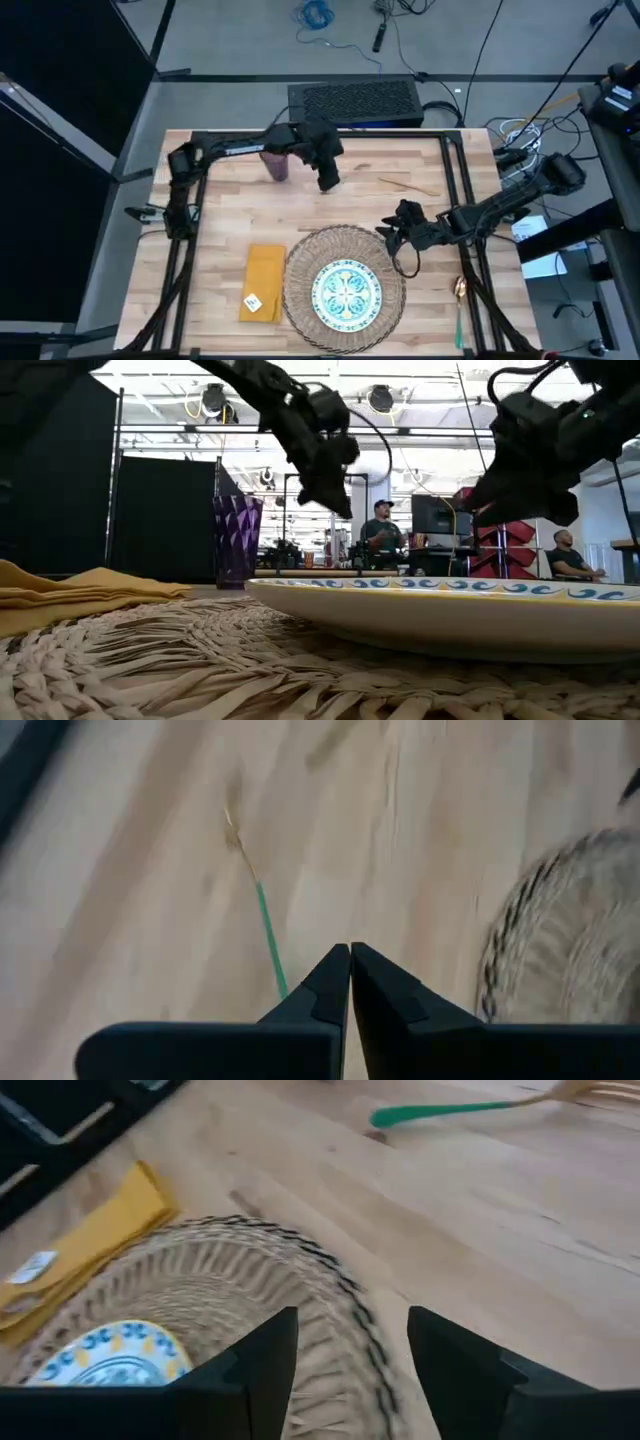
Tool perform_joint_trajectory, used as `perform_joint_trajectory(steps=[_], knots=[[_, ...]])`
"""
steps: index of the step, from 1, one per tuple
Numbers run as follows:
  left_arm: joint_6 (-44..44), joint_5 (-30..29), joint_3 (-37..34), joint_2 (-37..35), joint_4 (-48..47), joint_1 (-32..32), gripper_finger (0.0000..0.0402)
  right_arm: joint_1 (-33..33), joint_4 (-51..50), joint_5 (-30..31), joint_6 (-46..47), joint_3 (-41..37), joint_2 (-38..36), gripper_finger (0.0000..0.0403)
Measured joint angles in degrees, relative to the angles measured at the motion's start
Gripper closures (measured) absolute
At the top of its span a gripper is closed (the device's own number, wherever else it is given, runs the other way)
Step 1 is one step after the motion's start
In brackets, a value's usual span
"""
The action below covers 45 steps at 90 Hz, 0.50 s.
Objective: Set table place
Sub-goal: Put the green fork on the yellow table napkin
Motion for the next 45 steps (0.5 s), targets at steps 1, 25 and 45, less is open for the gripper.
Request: perform_joint_trajectory(steps=[1, 25, 45], knots=[[0.0, 0.4, 0.0, 0.3, 0.0, 0.1, 0.0400, 0.0, 0.0, 0.0, 0.0, 0.0, 0.0, 0.0225], [-0.6, 3.4, 0.1, 3.8, 0.4, 0.8, 0.0346, -3.2, 0.6, -0.5, -5.1, 1.3, -0.3, 0.0214], [-0.6, 1.5, 0.1, 4.0, 1.1, 0.8, 0.0308, -6.7, -0.1, -3.2, -14.3, 6.4, -1.3, 0.0188]])
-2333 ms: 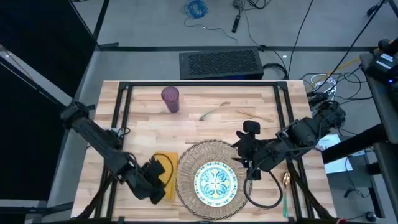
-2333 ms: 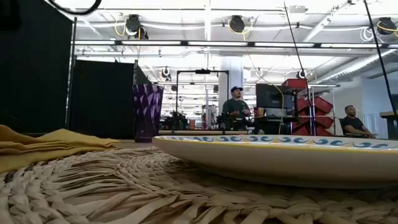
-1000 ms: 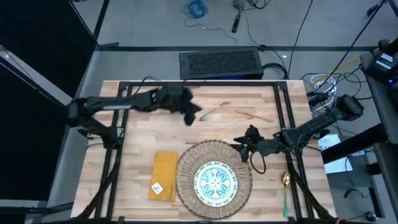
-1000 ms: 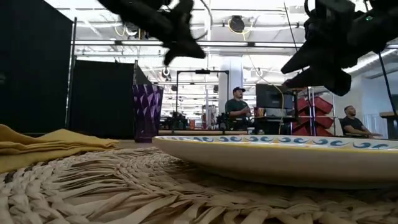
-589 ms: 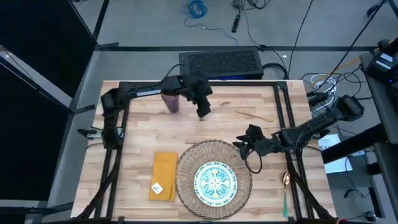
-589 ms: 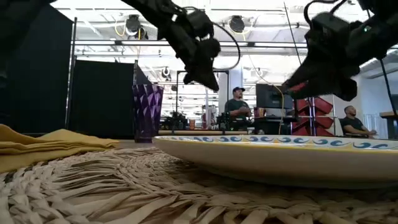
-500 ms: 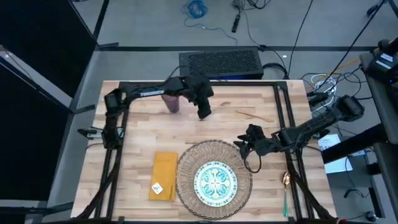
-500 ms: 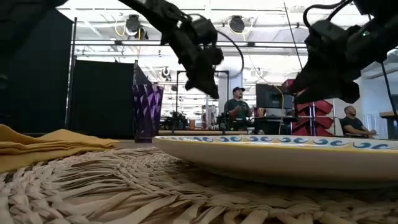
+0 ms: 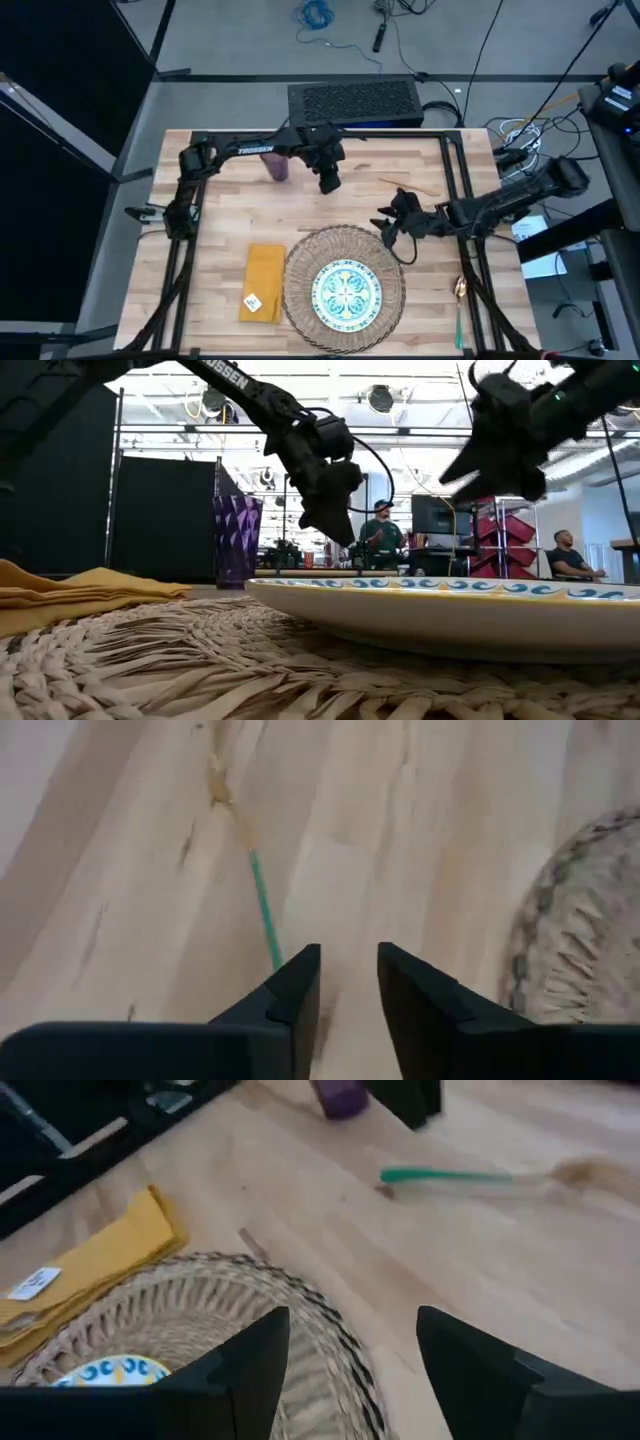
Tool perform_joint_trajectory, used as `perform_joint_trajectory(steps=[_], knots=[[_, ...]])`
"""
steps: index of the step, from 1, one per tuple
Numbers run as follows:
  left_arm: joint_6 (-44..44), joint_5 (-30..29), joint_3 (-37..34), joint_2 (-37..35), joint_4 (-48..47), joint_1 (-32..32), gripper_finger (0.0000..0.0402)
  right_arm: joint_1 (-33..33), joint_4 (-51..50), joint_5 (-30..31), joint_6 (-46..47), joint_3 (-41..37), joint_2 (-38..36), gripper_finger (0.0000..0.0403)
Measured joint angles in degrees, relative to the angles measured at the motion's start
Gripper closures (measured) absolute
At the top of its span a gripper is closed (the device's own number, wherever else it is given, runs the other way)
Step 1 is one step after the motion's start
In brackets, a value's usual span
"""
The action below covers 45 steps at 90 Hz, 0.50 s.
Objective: Set table place
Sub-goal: Put the green fork on the yellow table napkin
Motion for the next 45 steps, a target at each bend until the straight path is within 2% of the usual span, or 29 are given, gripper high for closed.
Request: perform_joint_trajectory(steps=[22, 37, 45], knots=[[-1.7, -0.8, 0.0, 1.1, 4.3, -0.3, 0.0303, -2.6, -5.7, -0.2, -5.4, 5.4, -0.2, 0.0182], [-3.1, -0.9, 0.0, 4.6, 2.9, -0.2, 0.0303, -2.7, -5.9, -0.3, -6.7, 6.4, -0.2, 0.0181], [-2.7, -3.5, -0.2, 5.4, 2.1, -0.2, 0.0303, -2.7, -5.9, -0.4, -7.1, 6.8, -0.2, 0.0181]])
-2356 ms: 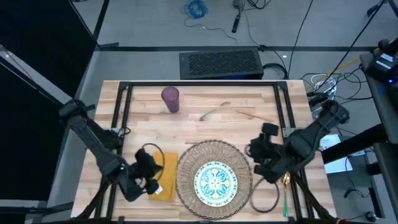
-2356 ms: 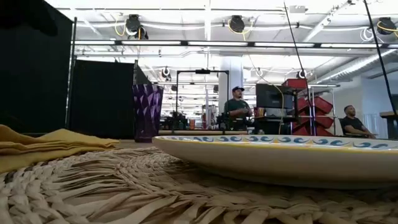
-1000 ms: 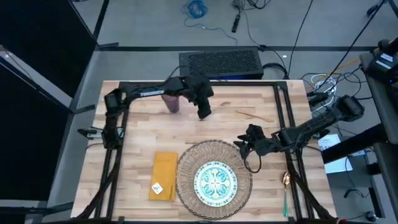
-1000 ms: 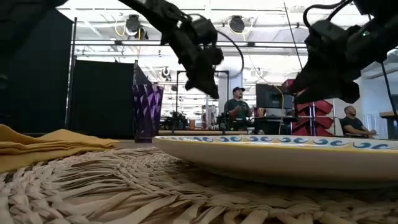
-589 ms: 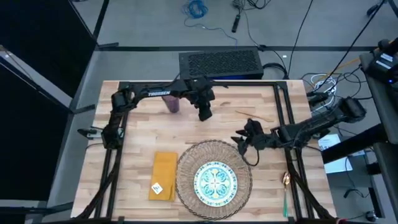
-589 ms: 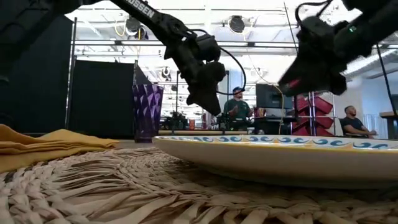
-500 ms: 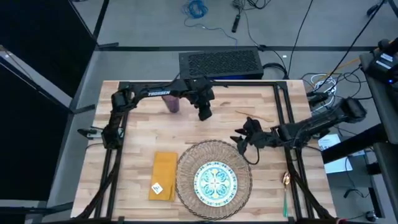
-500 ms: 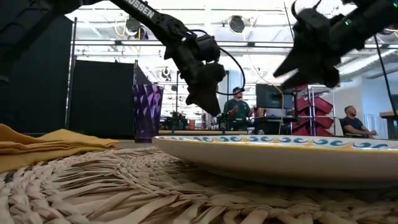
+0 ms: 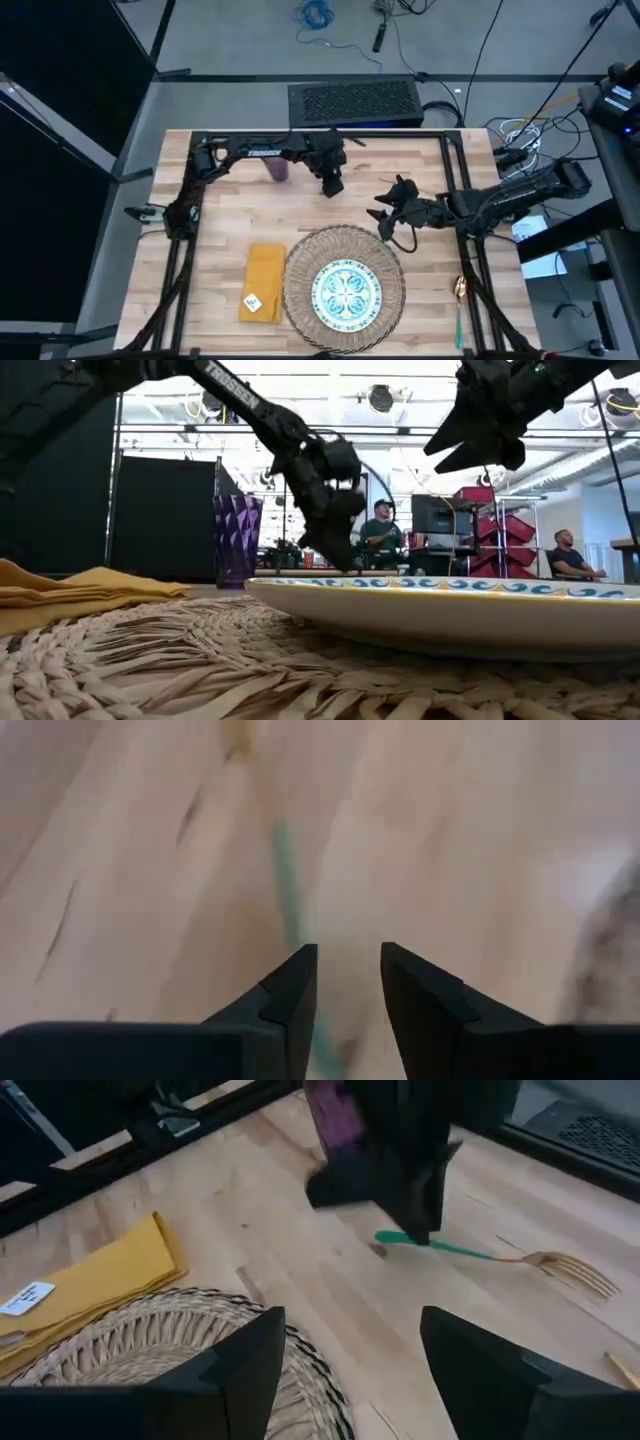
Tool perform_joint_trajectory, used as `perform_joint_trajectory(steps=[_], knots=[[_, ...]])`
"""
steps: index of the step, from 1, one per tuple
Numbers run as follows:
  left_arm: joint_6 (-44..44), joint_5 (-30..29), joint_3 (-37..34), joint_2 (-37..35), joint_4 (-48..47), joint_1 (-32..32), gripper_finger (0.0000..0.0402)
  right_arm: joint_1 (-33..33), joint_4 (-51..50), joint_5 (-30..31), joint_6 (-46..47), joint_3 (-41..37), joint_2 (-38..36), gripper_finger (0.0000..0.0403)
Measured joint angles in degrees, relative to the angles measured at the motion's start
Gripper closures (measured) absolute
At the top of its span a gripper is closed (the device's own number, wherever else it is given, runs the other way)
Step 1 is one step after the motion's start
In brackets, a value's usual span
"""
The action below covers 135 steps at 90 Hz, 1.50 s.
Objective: Set table place
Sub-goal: Put the green fork on the yellow table napkin
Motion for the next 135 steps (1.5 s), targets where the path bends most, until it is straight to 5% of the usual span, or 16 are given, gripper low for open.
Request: perform_joint_trajectory(steps=[42, 68, 135], knots=[[-0.4, -0.7, 0.1, -0.4, -2.4, -0.9, 0.0303, 0.0, 0.2, -1.3, -0.4, 0.2, 0.0, 0.0181], [1.5, -7.1, 0.1, -0.5, -7.1, -2.4, 0.0304, 0.0, 0.4, -1.2, -0.6, 0.2, 0.0, 0.0181], [0.7, -6.8, 0.0, 0.4, -10.2, -2.2, 0.0304, 0.2, 0.2, -2.7, -1.2, 2.9, -0.1, 0.0181]])
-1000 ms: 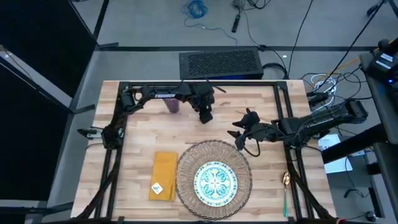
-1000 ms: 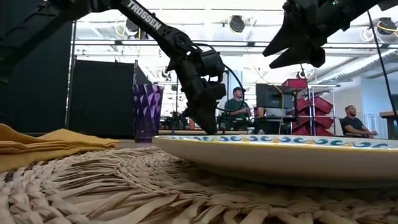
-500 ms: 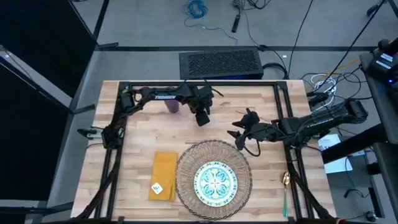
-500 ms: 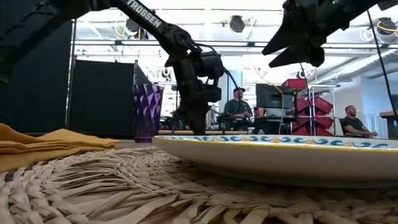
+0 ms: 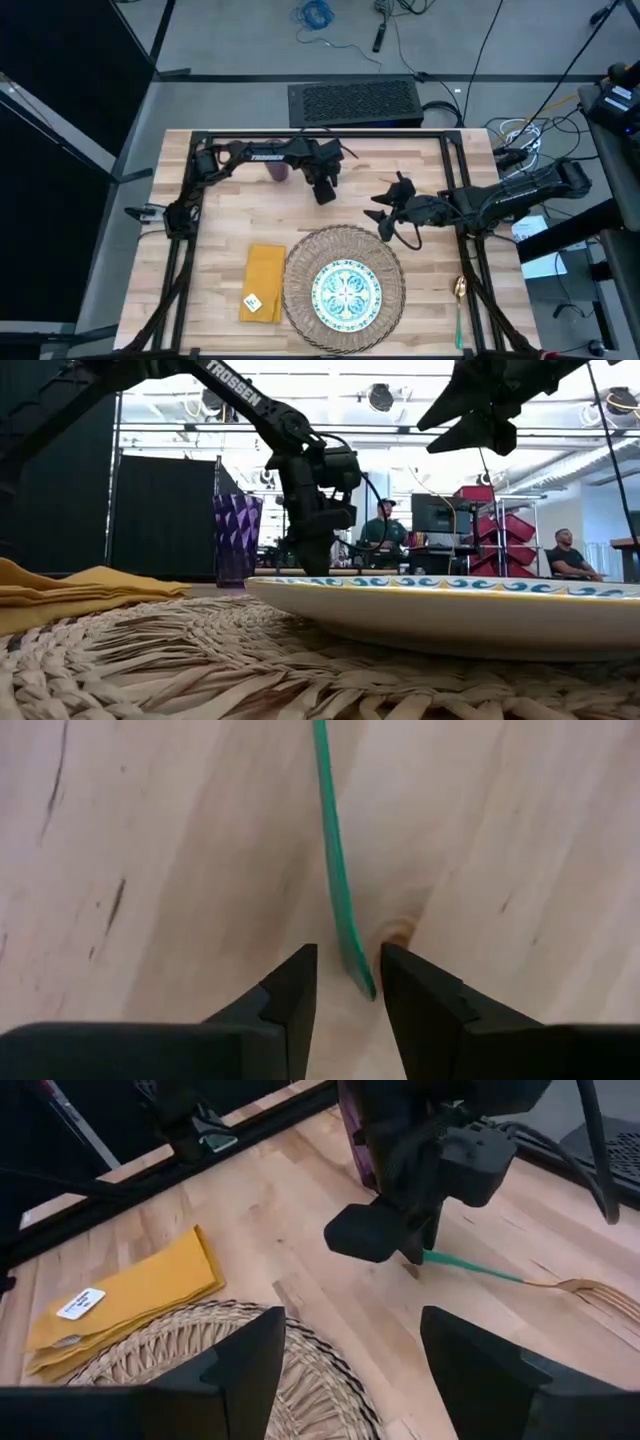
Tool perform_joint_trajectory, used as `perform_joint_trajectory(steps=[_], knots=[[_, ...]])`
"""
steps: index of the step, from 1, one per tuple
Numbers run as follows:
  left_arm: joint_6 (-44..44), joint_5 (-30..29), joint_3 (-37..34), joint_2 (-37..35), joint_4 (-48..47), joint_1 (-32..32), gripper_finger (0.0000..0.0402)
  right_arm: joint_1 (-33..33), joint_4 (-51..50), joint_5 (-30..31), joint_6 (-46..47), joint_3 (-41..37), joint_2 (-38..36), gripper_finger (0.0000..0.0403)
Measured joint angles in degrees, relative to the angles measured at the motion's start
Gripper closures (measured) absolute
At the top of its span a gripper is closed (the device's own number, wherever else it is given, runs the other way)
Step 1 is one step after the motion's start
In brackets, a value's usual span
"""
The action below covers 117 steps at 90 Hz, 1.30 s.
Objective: Set table place
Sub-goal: Put the green fork on the yellow table napkin
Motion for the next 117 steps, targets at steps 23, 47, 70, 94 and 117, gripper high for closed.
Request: perform_joint_trajectory(steps=[23, 47, 70, 94, 117], knots=[[0.7, -1.4, 0.0, 0.0, -0.1, -0.3, 0.0334, 0.0, 0.0, 0.0, 0.2, 0.0, 0.0, 0.0181], [1.9, -2.0, 0.0, 0.0, -0.4, -0.3, 0.0399, 0.0, 0.2, -1.0, 0.2, 0.0, 0.0, 0.0181], [3.7, -2.6, 2.2, -0.6, -2.4, -1.3, 0.0401, 0.0, 0.3, -1.6, 0.2, 0.0, 0.0, 0.0181], [4.0, -4.8, 9.4, -6.0, -6.2, -2.1, 0.0401, 0.0, -0.2, -1.8, -0.2, 0.0, -0.9, 0.0181], [3.4, -9.6, 10.3, -15.3, -13.1, -0.2, 0.0401, 2.3, -3.3, -7.2, 0.2, 0.0, -5.4, 0.0181]])
